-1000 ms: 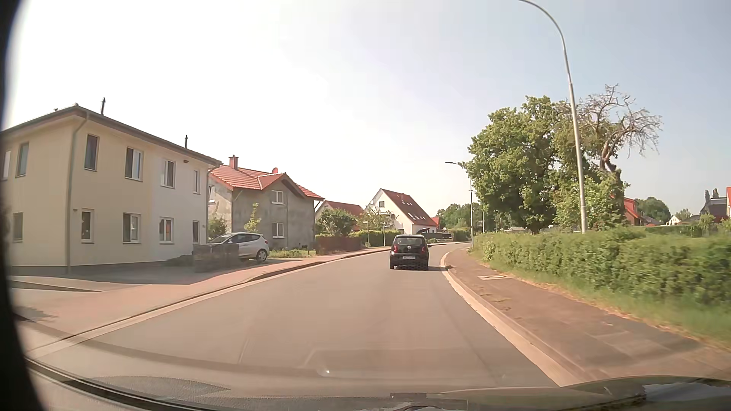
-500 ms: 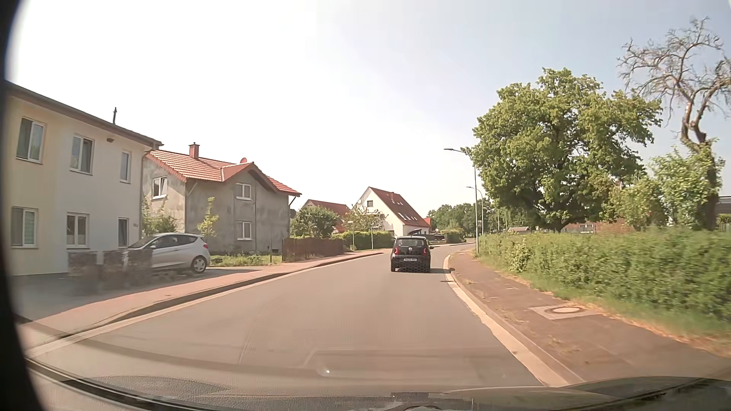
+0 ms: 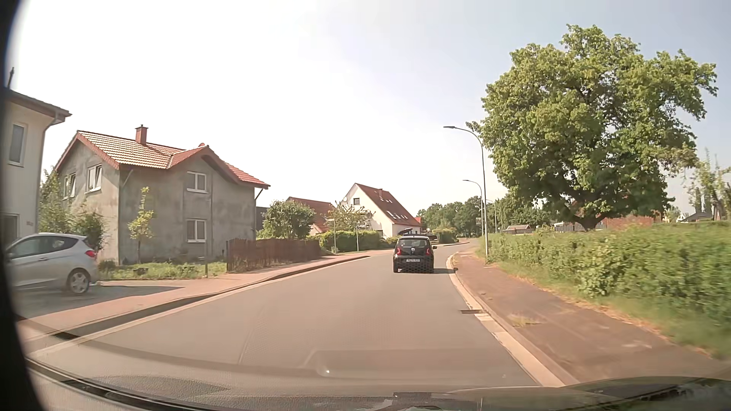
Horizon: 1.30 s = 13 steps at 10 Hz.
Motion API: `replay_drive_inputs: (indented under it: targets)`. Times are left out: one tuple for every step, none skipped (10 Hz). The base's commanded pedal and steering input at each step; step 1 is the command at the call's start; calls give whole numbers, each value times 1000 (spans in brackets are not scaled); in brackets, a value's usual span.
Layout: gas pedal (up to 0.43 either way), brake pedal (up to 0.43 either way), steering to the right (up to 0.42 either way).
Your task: Follow the waypoints while adhering to traffic rules and regulations
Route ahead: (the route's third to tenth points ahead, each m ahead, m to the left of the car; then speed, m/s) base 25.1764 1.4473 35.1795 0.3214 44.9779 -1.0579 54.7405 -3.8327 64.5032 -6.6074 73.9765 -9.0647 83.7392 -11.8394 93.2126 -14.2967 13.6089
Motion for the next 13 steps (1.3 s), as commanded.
replay_drive_inputs:
  targets:
    - [157, 0, 17]
    - [157, 0, 17]
    - [157, 0, 17]
    - [157, 0, 18]
    - [157, 0, 19]
    - [157, 0, 19]
    - [157, 0, 20]
    - [157, 0, 22]
    - [157, 0, 24]
    - [157, 0, 24]
    - [177, 0, 24]
    - [189, 0, 23]
    - [189, 0, 21]
